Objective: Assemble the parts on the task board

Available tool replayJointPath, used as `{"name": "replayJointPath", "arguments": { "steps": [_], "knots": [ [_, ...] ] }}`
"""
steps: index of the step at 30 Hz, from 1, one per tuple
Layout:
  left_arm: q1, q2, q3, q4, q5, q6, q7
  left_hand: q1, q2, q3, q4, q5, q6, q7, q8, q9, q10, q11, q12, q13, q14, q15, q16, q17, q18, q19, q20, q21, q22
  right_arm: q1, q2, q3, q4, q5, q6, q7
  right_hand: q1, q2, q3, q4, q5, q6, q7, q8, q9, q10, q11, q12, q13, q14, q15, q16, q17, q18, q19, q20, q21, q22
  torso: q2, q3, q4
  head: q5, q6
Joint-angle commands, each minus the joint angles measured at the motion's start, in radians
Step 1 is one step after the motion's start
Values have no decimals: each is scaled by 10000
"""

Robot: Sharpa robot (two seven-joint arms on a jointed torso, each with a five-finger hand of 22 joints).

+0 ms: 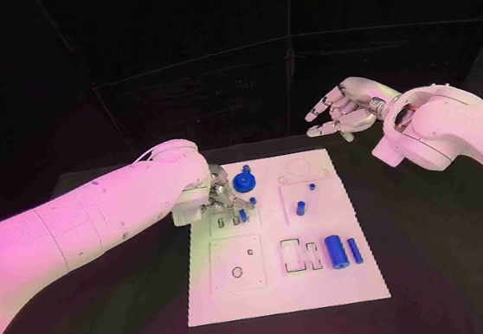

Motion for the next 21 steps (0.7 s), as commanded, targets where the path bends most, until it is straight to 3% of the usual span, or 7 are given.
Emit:
{"name": "replayJointPath", "arguments": {
  "steps": [1, 21],
  "knots": [
    [21, 30, -1, -18, -68, 51, 19, 67, 34, -34, -17, -31, -81, -5, 57, 22, 4, -2, 40, 11, 1055, -51, 31, 2632, -137, 22, -12, 60, 32, 24, 35, 9, -22, -7, 99, -25, -15, 46, -57, 9, 70, -72, 1, 64, -12, -47, 2, -60, -5, 454, -51, -65, -8, 168, -34, -20, -43, -17, 3, 10, -1, -19, -19],
    [17, 237, -1, -252, -69, 215, 83, 512, 136, 21, -209, -27, -167, -1, 175, 175, -1, 2, 70, 22, 1055, -45, 31, 2632, -144, 14, -1, 106, 114, 23, 84, 9, -53, -8, 131, -72, 42, 88, -72, 30, 280, -96, 1, 102, -19, -68, -2, -88, -49, 456, -56, -94, -39, 174, -30, -26, -88, -74, 2, 7, -12, 2, -153]
  ]
}}
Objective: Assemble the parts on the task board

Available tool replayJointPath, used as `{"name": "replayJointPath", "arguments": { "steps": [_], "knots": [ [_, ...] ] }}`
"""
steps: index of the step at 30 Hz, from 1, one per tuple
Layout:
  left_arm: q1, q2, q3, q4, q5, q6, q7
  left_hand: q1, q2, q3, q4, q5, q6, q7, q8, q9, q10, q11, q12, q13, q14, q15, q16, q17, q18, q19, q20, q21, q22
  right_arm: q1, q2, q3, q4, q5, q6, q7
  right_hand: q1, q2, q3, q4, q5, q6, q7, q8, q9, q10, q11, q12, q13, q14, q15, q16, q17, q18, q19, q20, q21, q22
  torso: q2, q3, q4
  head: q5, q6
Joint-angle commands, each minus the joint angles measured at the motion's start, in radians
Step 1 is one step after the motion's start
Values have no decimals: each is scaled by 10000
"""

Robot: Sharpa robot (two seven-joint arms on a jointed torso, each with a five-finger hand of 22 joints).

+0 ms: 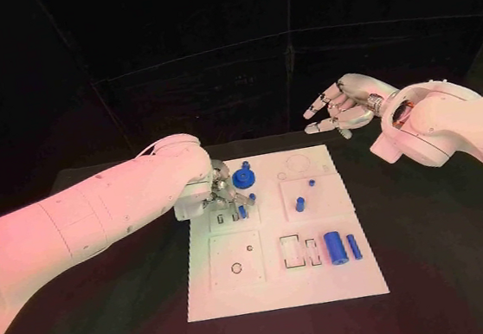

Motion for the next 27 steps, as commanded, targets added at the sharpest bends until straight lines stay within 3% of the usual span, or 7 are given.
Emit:
{"name": "replayJointPath", "arguments": {
  "steps": [1, 10, 21, 27],
  "knots": [
    [15, 23, 3, -27, -60, 160, 68, 123, 10, 14, -103, -27, -101, 0, 57, 23, 2, 1, 14, 9, 1056, -44, 31, 2632, -143, 12, -1, 60, 18, 24, 0, 9, 8, -11, 57, -1, 59, 93, -35, -6, 89, -112, 2, 62, -13, -72, -2, -41, -24, 457, -56, -51, -14, 174, -25, -26, -53, -18, -6, 7, -10, -12, -40],
    [15, 68, 3, -45, -60, 240, 118, 172, 20, 25, -131, -28, -112, 1, 70, 40, -7, 2, 6, -5, 1056, -43, 31, 2632, -143, 10, 1, 63, 24, 24, 9, 9, 30, -159, 122, -40, 135, 105, -26, -11, 293, -171, 13, 74, -24, -103, 3, -72, -67, 456, -54, -78, -41, 180, -31, -28, -97, -79, 1, 5, 21, -40, -46],
    [14, 106, 3, -73, -60, 315, 170, 222, 17, 29, -165, -27, -121, 2, 82, 58, -10, 4, 7, -5, 1056, -42, 31, 2632, -143, 6, 3, 64, 28, 24, 31, 9, 54, -266, 252, -55, 145, 111, -25, 4, 399, -181, 15, 90, -23, -116, 7, -85, -86, 454, -52, -92, -57, 183, -38, -27, -121, -114, -6, 8, 0, -16, -60],
    [13, 116, 3, -60, -60, 302, 200, 507, 103, 130, -367, -26, -158, 8, 139, 139, -19, 8, 15, -6, 1056, -37, 31, 2632, -144, -7, 11, 75, 54, 24, 39, 9, 53, -271, 283, -41, 140, 115, -26, 13, 423, -180, 16, 95, -23, -109, 8, -74, -77, 456, -52, -89, -49, 183, -35, -27, -122, -113, -3, 8, 3, -12, -68]
  ]
}}
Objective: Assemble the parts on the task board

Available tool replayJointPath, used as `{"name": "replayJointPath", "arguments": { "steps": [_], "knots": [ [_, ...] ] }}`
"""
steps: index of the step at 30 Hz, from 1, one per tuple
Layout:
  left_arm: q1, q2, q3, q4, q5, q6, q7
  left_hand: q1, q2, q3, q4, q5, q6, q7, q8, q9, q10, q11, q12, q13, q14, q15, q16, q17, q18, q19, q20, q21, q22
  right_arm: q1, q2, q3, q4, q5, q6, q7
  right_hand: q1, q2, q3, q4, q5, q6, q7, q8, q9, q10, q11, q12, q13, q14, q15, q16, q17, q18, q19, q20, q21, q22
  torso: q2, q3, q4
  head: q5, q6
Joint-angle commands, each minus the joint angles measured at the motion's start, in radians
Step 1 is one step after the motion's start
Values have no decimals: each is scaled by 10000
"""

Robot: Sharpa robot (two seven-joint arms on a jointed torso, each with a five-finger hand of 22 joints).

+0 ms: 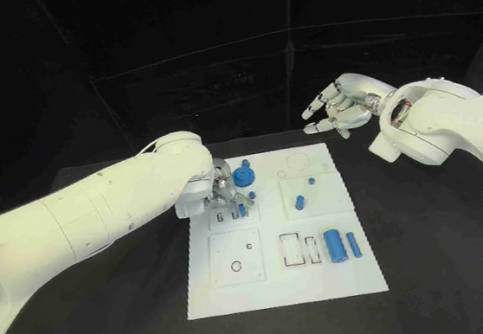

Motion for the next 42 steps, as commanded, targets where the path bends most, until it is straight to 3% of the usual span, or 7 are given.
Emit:
{"name": "replayJointPath", "arguments": {
  "steps": [1, 14, 22, 33, 40, 42],
  "knots": [
    [16, 19, 3, 14, -54, 107, 135, 209, 43, 54, -131, -26, -92, 8, 63, 35, -21, 9, 14, -5, 1056, -37, 31, 2633, -144, -8, 11, 46, 23, 24, 9, 9, 19, -76, 123, 27, 48, 23, -27, 13, 45, -75, -24, 56, -15, -36, 8, -35, 0, 457, -52, -52, -8, 183, -36, -27, -43, -8, -1, -5, 5, -5, -17],
    [15, 18, 4, 45, 22, -2, 249, 1100, 365, 663, -893, -22, -186, -10, 121, 167, -47, -10, 18, -6, 1056, -45, 31, 2633, -145, -33, 14, 70, 89, 24, 44, 9, 18, -77, 220, 111, 40, 47, -22, 36, 91, -75, -23, 68, -14, -40, 8, -41, -11, 457, -51, -57, -12, 183, -33, -27, -50, -15, 5, 3, -3, 2, -42],
    [15, -4, 4, 63, 47, 14, 297, 1392, 400, 892, -1191, -22, -230, -29, 93, 182, -66, -28, 3, -19, 1056, -59, 31, 2633, -144, -44, 4, 70, 100, 24, 58, 8, 5, -77, 255, 121, 41, 65, -15, 49, 117, -75, -22, 75, -14, -34, 8, -32, -5, 459, -51, -54, -4, 180, -22, -26, -45, 0, 4, 3, -2, 0, -63],
    [14, -79, 4, 172, 107, 1, 357, 2174, 465, 1558, -1915, -12, -333, -79, -115, 94, -180, -82, -125, -120, 1056, -104, 31, 2633, -136, -68, -32, 49, 95, 24, 84, 8, -19, -77, 306, 121, 41, 65, -15, 49, 117, -75, -22, 75, -14, -34, 8, -32, -5, 459, -51, -54, -4, 180, -22, -26, -45, 0, 6, 3, 8, 2, -81],
    [11, -233, 5, 329, 169, -140, 487, 2614, 454, 2751, -2656, 253, -445, -19, -421, -68, -313, -33, -334, -287, 1056, -75, 31, 2633, -129, -89, -11, 16, 82, 24, 91, 8, -40, -77, 306, 139, 41, 65, -15, 49, 117, -75, -22, 75, -14, -34, 8, -32, -5, 459, -51, -54, -4, 180, -22, -26, -45, 0, 4, 7, 3, -7, -100],
    [10, -325, 6, 413, 229, -277, 575, 2164, 82, 3797, -2926, 764, -430, 90, -413, -30, -290, 36, -424, -372, 1056, -40, 31, 2633, -146, -89, 68, 15, 109, 24, 90, 8, -54, -77, 305, 145, 41, 65, -15, 49, 117, -75, -22, 75, -14, -34, 8, -32, -5, 459, -51, -54, -4, 180, -22, -26, -45, 0, 4, 6, 7, -7, -108]
  ]
}}
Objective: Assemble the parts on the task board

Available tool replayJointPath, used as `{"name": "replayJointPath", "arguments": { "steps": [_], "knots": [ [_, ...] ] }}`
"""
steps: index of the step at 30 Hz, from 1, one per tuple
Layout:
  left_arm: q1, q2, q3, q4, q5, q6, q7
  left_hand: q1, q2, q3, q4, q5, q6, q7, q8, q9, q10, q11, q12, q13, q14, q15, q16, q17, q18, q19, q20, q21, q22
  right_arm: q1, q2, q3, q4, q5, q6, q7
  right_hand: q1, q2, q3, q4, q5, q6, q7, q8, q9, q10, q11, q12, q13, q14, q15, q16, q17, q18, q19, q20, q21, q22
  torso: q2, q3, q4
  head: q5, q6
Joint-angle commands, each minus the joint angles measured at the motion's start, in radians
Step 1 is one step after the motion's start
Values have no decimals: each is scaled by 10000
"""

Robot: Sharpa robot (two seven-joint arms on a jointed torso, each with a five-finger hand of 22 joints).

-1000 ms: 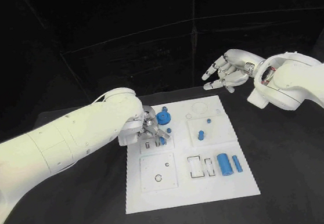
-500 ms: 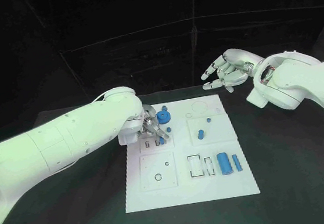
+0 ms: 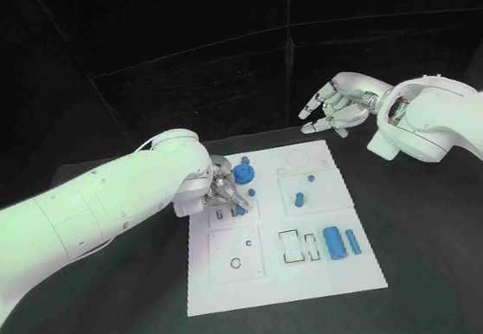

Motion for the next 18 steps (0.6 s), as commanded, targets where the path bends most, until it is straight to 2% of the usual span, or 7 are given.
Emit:
{"name": "replayJointPath", "arguments": {
  "steps": [1, 3, 5, 6, 8, 11, 18],
  "knots": [
    [-9, -118, -8, 123, 156, -274, 276, -507, -516, 2588, -1602, 330, -18, 48, -15, 72, 19, 76, -84, -80, 1020, -27, 31, 2634, -146, -18, 96, 0, 39, 24, 5, 8, -18, -30, 64, 107, 40, 65, -15, 49, 60, -76, -22, 37, -16, -35, 7, -33, -8, 460, -52, -54, -7, 180, -22, -27, -46, -2, -2, -1, 11, -13, -9],
    [-9, -195, -7, 196, 185, -421, 337, -864, -807, 3385, -1740, 359, -17, 8, 22, 121, 53, 106, -84, -97, 1020, 68, 31, 2634, -113, -15, 44, 4, 60, 24, 4, 8, -32, -30, 63, 109, 40, 65, -15, 49, 60, -76, -22, 37, -16, -35, 7, -33, -8, 460, -52, -54, -7, 180, -22, -27, -46, -2, -3, -2, 18, 3, 4],
    [-10, -303, -6, 300, 227, -618, 401, -1847, -1532, 5365, -1945, 352, 15, 71, 180, 283, 156, 120, -48, -124, 1020, 1, 31, 2634, -150, -3, 140, 14, 115, 24, 3, 8, -54, -30, 72, 109, 40, 65, -15, 49, 60, -76, -22, 37, -16, -35, 7, -33, -8, 460, -52, -54, -7, 180, -22, -27, -46, -2, -6, 0, 23, 46, 9],
    [-10, -350, -6, 347, 268, -705, 416, -1984, -1632, 5650, -1964, 350, 13, 114, 215, 318, 170, 48, -35, -122, 1020, 21, 31, 2634, -148, -2, 137, 14, 122, 24, 2, 8, -64, -30, 80, 105, 41, 69, -13, 52, 65, -77, -22, 39, -16, -34, 8, -31, -7, 459, -52, -56, -9, 181, -23, -27, -48, -6, -6, 0, 18, 55, 12],
    [-11, -470, -5, 473, 411, -919, 432, -2162, -1762, 6100, -1995, 372, 6, 66, 283, 384, 203, 76, -5, -108, 1020, 35, 31, 2634, -140, 0, 120, 9, 125, 24, 2, 8, -88, -30, 95, 98, 41, 82, -9, 62, 82, -78, -22, 45, -16, -30, 8, -24, -4, 459, -52, -62, -17, 183, -25, -27, -55, -18, -11, -1, 25, 14, 1],
    [-17, -710, -6, 753, 575, -1331, 455, -2599, -2076, 7029, -2031, 352, -34, 56, 455, 559, 279, 84, 69, -71, 1020, 31, 31, 2634, -137, 9, 110, 3, 145, 24, 5, 8, -123, -30, 113, 88, 41, 82, -9, 62, 82, -78, -22, 45, -16, -30, 8, -24, -4, 459, -52, -62, -17, 183, -25, -27, -55, -18, -5, -8, 26, 43, 13],
    [-72, -1267, -12, 1321, 689, -2104, 563, -2752, -2206, 7423, -2054, 339, -61, 72, 557, 666, 299, 45, 84, -81, 1020, 47, 31, 2634, -131, 12, 93, -5, 151, 24, -20, 8, -183, -30, 208, 15, 6, 99, -16, 104, 95, -86, -17, 54, -17, -59, 12, -64, -49, 448, -49, -94, -68, 189, -43, -25, -82, -65, -21, 8, 41, 70, -29]
  ]
}}
